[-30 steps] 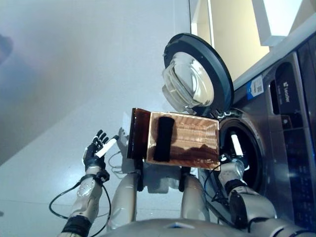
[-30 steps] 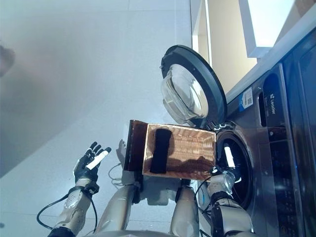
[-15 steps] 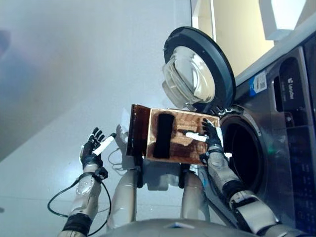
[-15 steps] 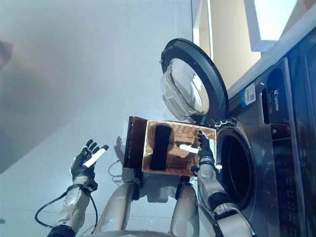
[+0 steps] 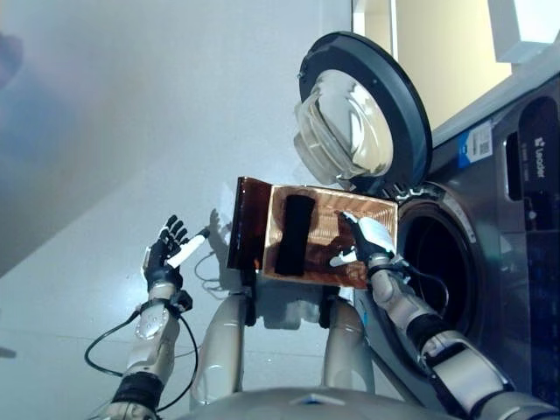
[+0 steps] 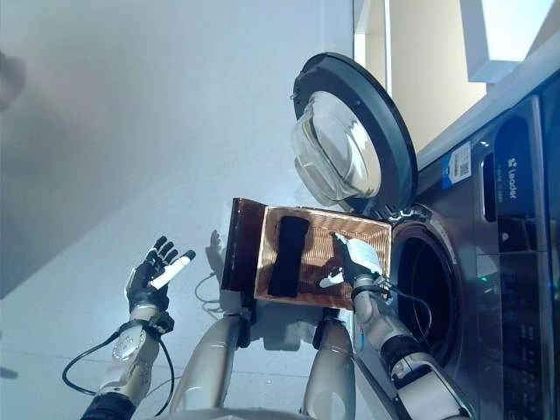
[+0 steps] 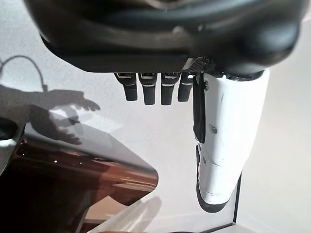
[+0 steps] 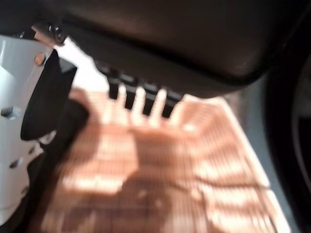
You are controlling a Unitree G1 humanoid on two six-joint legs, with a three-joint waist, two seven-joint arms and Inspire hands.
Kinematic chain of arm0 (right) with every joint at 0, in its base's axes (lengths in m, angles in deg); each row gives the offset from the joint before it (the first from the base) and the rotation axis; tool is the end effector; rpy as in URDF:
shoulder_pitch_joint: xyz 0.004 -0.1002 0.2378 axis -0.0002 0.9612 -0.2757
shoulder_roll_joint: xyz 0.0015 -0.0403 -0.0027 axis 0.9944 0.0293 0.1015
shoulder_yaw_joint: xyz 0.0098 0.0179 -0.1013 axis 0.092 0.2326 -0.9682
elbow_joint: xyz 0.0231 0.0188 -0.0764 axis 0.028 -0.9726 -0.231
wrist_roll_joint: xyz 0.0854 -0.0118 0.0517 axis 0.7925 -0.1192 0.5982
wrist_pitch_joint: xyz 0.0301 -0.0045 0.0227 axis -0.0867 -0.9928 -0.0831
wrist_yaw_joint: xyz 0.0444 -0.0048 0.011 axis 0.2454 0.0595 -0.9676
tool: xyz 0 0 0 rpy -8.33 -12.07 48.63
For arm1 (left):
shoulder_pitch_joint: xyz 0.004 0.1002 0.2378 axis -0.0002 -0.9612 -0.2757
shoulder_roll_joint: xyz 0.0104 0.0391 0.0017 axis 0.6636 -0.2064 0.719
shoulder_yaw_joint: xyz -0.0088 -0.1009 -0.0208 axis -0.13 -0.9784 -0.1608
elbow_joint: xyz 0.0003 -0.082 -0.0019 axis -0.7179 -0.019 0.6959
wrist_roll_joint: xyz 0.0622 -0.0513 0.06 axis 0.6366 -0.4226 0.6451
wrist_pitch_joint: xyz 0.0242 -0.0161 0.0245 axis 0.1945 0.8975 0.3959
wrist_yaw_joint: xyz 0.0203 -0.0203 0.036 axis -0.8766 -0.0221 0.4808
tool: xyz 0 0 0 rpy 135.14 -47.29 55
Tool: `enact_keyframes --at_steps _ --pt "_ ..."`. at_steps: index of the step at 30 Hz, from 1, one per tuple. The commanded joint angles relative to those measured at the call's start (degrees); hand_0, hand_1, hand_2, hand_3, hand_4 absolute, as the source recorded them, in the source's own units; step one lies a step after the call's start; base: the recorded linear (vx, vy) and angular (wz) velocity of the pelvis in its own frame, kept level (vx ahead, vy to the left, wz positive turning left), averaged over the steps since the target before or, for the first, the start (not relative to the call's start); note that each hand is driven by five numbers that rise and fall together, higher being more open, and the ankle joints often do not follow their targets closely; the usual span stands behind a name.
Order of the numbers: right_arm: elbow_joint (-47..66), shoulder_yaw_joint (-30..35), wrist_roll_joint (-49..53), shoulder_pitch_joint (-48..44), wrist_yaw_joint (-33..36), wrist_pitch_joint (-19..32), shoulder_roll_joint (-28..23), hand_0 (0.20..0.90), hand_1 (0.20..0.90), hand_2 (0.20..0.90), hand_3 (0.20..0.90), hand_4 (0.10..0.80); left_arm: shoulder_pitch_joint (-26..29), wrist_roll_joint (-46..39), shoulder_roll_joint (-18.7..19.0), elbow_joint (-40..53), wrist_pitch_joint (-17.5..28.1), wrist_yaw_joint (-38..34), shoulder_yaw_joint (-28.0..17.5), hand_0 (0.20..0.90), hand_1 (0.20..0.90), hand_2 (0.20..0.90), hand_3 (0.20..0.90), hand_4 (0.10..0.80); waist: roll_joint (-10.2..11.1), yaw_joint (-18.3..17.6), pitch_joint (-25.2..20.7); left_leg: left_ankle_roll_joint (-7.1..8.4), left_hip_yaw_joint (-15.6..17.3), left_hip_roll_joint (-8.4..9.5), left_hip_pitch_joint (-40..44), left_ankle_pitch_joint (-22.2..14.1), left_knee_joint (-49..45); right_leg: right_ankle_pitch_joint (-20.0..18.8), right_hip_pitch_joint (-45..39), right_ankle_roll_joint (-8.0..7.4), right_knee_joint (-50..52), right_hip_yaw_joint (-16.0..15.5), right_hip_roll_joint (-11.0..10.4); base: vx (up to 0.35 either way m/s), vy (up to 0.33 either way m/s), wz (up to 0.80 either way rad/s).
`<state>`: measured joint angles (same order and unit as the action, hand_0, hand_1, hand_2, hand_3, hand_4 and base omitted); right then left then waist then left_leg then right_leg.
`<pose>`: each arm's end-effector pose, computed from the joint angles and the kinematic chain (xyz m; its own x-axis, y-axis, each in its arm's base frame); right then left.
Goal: Pick up the clothes and place them into the washing machine
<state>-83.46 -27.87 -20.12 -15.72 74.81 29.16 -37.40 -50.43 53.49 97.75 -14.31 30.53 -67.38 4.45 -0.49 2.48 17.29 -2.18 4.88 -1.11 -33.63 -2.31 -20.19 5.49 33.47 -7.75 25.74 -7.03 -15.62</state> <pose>0.2380 -0.2103 -0.0232 0.9761 -0.0201 -0.2164 -0.1952 0.3563 -0.9138 0.1725 0.2113 -0.0280 0.9285 0.2760 -0.2485 -0.3244 0.9285 -0.1806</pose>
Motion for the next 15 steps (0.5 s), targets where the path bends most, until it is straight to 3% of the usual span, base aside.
enact_keyframes --at_steps 1,11,15 --pt "1.5 -3.6 -10.4 -2.7 3.3 -0.7 -5.9 0.900 0.900 0.900 0.900 0.800 -1.5 1.6 2.1 4.3 5.6 0.7 -1.4 0.900 0.900 0.900 0.900 0.800 -0.3 0.2 -3.1 4.90 -3.3 -2.20 -3.3 0.6 -2.4 -9.8 1.2 -0.58 -5.7 1.1 -1.6 0.000 0.000 0.00" --pt "0.2 -13.1 -31.9 -8.4 6.8 -6.9 -10.3 0.900 0.900 0.900 0.900 0.800 -1.7 1.4 3.8 4.0 5.7 2.1 1.1 0.900 0.900 0.900 0.900 0.800 -0.5 1.1 -2.5 5.02 -3.3 -1.73 -4.8 -0.5 -4.9 -9.6 2.7 -0.74 -4.1 1.3 -2.0 -0.014 0.009 0.02" --pt "-0.5 -14.7 -34.6 -9.9 7.4 -8.3 -11.0 0.900 0.900 0.900 0.900 0.800 -2.0 1.2 4.2 4.4 5.8 2.2 1.9 0.900 0.900 0.900 0.900 0.800 -0.6 1.5 -2.1 5.03 -3.2 -1.70 -5.5 -0.9 -5.9 -9.4 3.4 -0.77 -3.1 1.5 -2.2 -0.009 0.005 0.01"
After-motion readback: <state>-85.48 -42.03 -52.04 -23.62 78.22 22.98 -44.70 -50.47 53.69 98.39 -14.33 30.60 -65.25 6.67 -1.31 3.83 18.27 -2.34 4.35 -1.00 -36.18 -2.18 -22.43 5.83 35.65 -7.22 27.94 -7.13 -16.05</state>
